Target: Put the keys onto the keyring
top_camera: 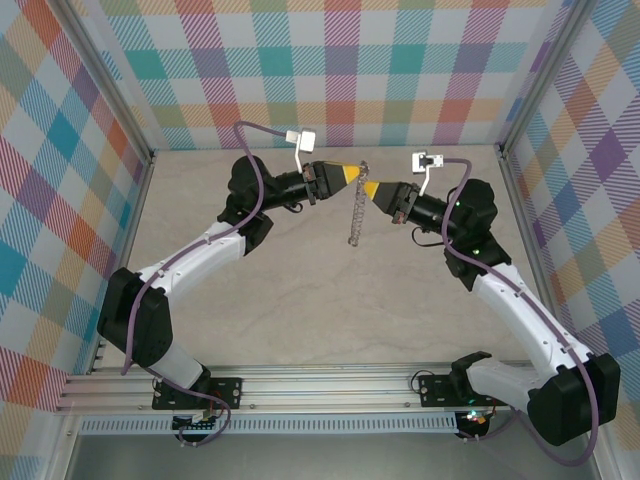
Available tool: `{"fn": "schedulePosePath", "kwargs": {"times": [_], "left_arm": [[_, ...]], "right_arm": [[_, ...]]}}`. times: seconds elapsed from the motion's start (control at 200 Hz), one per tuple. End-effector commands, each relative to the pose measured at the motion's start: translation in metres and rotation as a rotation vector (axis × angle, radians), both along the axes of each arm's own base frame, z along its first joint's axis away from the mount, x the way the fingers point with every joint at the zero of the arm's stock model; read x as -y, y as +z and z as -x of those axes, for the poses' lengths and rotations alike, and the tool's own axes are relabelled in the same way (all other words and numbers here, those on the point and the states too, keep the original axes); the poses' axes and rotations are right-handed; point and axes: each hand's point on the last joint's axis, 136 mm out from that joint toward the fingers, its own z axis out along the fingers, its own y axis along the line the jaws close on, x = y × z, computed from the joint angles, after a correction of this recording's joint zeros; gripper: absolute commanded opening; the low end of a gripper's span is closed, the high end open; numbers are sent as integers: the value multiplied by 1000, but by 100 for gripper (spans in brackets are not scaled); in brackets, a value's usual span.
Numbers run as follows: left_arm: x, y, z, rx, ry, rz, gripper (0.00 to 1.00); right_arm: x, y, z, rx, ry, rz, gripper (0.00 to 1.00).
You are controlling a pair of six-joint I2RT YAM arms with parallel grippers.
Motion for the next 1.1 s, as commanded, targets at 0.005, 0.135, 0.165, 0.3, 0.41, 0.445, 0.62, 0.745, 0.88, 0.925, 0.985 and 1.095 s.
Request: {"fn": "schedulePosePath", "kwargs": {"times": [0.005, 0.135, 0.165, 0.3, 0.41, 0.445, 0.62, 0.745, 0.88, 0.925, 0.985, 1.095], "left_arm": [[-11, 41, 8, 99, 27, 85, 0], [-11, 41, 7, 97, 28, 86, 0], [-11, 41, 7, 97, 28, 86, 0], [-11, 41, 8, 96, 27, 83, 0], [-11, 39, 7, 94, 26, 74, 0], [-11, 38, 7, 94, 26, 72, 0], [-8, 35, 7, 89, 13, 60, 0], [-8, 35, 8, 92, 15, 57, 0], [-9, 38, 9, 103, 22, 43, 0], [-10, 38, 10, 108, 24, 40, 0], [-10, 38, 10, 111, 31, 37, 0], [-10, 41, 11, 115, 26, 40, 0]], "right_arm": [[-1, 9, 13, 21, 51, -22, 3], [-2, 12, 14, 23, 57, -29, 5], [-2, 13, 14, 25, 57, -30, 7], [1, 15, 16, 29, 41, -17, 37], [12, 23, 23, 67, -20, 29, 47], [18, 26, 23, 80, -54, 41, 48], [40, 50, 22, 133, -157, 47, 52], [38, 56, 12, 139, -159, 58, 57], [36, 54, 2, 127, -170, 77, 67], [36, 53, -1, 122, -178, 83, 71], [36, 51, -3, 118, -180, 91, 75], [34, 49, -8, 106, -177, 103, 88]]}}
